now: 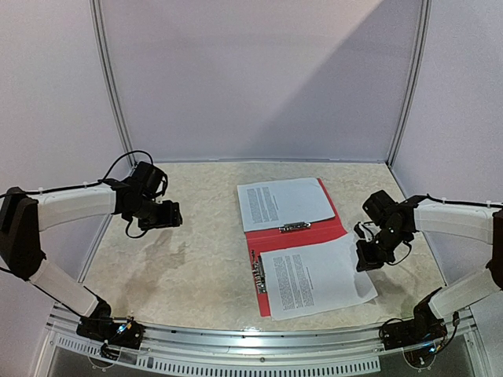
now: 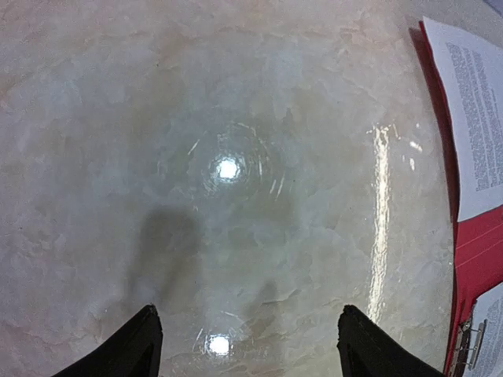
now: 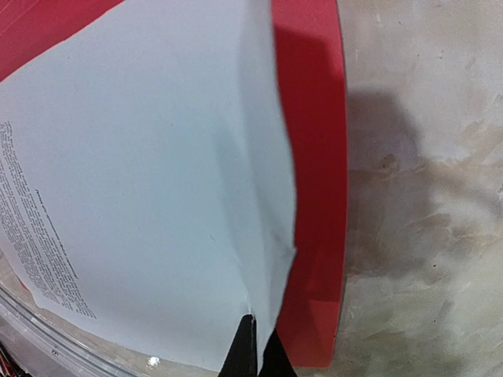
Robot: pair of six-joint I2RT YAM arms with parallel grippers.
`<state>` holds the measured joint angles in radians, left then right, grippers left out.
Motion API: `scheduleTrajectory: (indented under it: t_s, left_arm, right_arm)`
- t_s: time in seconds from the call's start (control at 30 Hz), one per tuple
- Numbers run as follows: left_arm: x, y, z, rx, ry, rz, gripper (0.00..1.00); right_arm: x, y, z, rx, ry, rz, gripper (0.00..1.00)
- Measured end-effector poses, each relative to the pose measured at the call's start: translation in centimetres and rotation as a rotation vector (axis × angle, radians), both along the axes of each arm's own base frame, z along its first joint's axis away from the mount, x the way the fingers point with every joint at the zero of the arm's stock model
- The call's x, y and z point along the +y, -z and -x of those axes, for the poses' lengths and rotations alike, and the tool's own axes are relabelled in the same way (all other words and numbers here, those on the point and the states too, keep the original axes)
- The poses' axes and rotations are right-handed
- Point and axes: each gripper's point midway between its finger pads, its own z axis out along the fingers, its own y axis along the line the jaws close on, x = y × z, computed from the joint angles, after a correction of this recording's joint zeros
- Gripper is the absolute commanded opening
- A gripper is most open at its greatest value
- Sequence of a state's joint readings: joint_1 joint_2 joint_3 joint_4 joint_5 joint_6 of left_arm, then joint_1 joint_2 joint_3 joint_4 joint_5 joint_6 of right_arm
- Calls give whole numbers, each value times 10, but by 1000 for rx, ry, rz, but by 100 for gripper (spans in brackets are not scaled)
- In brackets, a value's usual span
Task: Put the files into the folder
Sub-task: Place the file in the spring clip on the folder.
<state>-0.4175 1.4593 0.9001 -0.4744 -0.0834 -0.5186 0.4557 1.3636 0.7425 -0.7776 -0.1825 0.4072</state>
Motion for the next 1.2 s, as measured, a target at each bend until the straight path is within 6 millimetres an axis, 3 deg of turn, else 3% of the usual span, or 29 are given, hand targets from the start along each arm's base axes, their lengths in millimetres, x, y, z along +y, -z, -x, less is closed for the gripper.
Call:
scheduleTrajectory:
  t_s: [0.37, 1.2]
  left_arm:
    - [-6, 2, 1, 3, 11, 4, 77]
    - [-14, 14, 4, 31, 32, -9, 77]
  right_arm:
    - [-6, -1, -10, -19, 48, -10, 0]
    - [19, -15, -31, -64, -29, -109, 0]
